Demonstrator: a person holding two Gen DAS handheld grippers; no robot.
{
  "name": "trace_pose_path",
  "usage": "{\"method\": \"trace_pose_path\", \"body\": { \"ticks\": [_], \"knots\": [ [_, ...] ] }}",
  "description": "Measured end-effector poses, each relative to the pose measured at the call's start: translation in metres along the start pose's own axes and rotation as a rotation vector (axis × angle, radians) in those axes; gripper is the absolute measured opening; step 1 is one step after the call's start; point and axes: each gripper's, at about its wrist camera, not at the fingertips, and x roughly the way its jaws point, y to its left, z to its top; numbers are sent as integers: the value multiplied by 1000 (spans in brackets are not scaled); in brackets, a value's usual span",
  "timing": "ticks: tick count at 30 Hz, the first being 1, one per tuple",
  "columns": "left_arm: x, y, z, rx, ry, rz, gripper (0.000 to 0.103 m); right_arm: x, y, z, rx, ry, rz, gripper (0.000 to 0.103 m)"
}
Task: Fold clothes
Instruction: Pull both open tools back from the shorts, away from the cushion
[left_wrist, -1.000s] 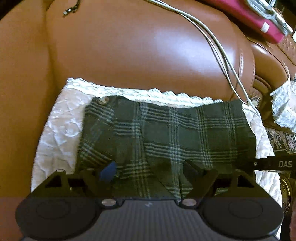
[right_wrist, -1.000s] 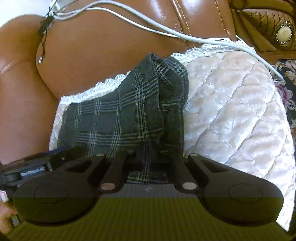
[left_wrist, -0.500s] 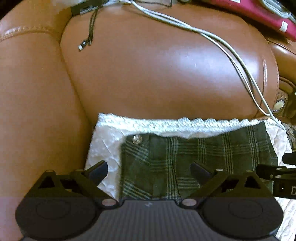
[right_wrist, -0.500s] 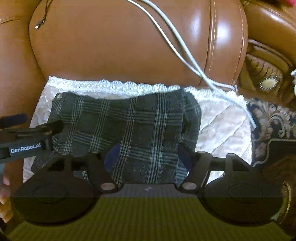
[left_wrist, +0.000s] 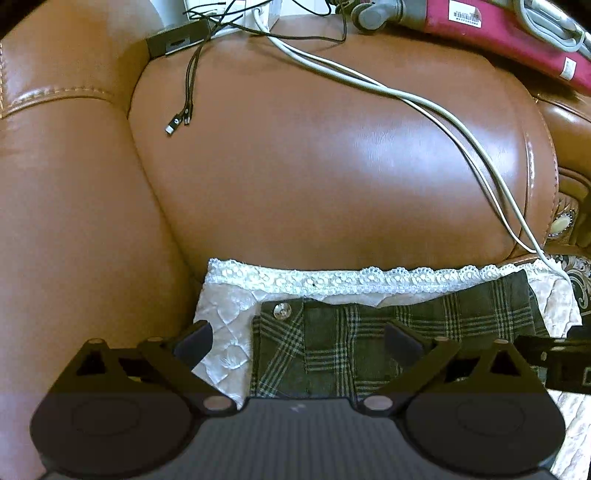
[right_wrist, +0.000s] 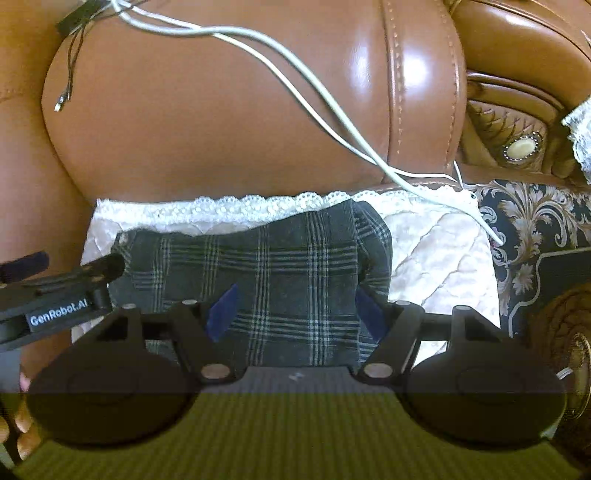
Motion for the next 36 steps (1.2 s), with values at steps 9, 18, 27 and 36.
{"method": "trace_pose_path", "body": {
  "ticks": [9,18,27,36],
  "knots": [
    [-4,-9,-4,33,-1,8,102,-3,2,-10,6,-5,-30,78],
    [-20,-18,-5,38,-24,-22,102,-16,8,-25,-2,-44,-4,78],
    [-29,-24,-17,26,-28,-40,102,-27,4,-38,-3,-79,-30,78],
    [-38,-24,-32,24,-21,-34,102,-30,3,-61,-11,-79,-14,78]
  ]
}}
